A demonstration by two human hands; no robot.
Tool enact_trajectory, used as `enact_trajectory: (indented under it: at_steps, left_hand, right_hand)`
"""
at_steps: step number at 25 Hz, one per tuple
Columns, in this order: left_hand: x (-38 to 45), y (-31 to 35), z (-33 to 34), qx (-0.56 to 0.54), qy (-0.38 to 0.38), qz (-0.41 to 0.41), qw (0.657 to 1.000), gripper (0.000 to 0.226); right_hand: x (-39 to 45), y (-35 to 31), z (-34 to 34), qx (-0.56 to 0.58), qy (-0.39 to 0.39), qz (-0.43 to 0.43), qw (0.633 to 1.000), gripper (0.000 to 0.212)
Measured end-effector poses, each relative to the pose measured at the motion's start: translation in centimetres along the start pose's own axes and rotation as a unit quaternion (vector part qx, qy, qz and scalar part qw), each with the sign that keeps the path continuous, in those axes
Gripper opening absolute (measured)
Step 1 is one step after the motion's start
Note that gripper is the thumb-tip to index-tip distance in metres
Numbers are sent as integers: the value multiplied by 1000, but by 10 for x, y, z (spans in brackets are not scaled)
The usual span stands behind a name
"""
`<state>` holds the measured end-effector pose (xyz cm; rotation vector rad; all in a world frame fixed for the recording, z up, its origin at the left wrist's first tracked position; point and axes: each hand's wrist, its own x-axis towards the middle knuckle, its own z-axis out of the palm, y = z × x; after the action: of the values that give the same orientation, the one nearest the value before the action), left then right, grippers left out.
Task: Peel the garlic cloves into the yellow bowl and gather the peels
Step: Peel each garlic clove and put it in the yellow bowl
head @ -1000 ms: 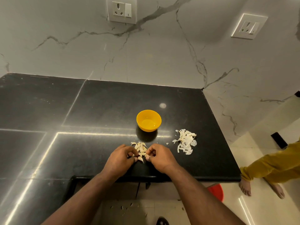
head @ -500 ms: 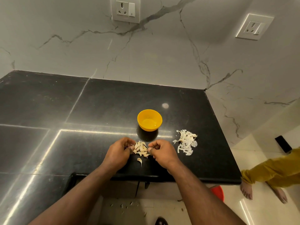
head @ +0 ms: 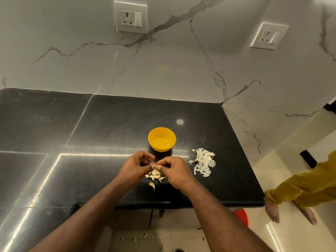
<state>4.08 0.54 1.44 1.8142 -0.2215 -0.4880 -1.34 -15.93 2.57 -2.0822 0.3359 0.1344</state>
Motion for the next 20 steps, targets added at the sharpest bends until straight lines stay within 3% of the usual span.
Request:
enact_trajectory:
  at_steps: [8, 20]
  left_hand:
    - [2, 8, 4, -133, 2, -58, 989, 11]
    - [6, 8, 8, -177, 2, -71, 982, 14]
  right_hand:
    - [-3, -8, -5, 66, 17, 3, 998, 3]
    - [-1, -14, -13, 164, -45, 90, 981, 9]
